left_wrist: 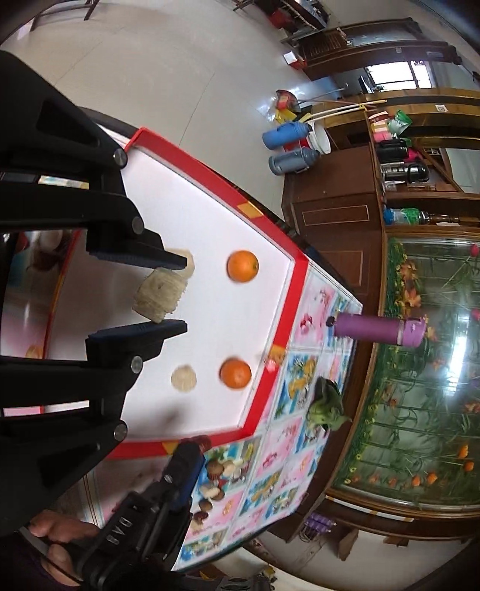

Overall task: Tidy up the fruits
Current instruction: 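Place the red date on the tray with the right tool while the left tool places its pastry, then grasp a round beige cake with the right tool while the left tool grasps another cake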

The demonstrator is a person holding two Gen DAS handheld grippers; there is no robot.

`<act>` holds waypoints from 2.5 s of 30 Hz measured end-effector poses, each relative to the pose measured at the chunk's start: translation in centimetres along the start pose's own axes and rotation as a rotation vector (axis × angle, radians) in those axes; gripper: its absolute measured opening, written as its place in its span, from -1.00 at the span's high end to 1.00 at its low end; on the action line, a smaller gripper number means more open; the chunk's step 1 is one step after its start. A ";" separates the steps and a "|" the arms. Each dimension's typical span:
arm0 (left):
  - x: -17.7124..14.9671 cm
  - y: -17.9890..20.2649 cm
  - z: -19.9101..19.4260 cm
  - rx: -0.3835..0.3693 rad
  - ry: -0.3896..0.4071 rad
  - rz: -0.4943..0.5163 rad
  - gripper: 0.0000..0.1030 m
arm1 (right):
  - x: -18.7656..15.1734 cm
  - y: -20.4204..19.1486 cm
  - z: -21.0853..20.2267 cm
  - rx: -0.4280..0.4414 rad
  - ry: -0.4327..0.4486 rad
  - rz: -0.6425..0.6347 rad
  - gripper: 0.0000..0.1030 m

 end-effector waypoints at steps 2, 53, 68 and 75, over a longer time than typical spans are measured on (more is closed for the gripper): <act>0.1 -0.6 0.8 -0.004 -0.013 -0.007 0.43 | -0.2 -0.8 1.0 0.010 -0.021 -0.002 0.73; 3.0 11.1 1.1 -0.099 -0.016 0.247 -0.48 | 2.5 9.3 -7.7 -0.127 0.116 0.163 0.20; 5.8 23.4 5.3 -0.351 -0.054 0.457 -0.46 | 0.6 20.5 -8.9 -0.340 0.069 0.255 0.20; 6.5 25.5 9.1 -0.390 -0.137 0.464 -0.10 | 1.3 20.3 -7.8 -0.380 0.077 0.210 0.28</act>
Point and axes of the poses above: each gripper's, at about its wrist camera, not at the fingertips, and z roughly the way its jaws point, y to its right, x to its top, the point moved 1 cm from there along z, roughly the way its jaws point, and after that the axes turned 14 degrees about z, right-handed, at the moved point
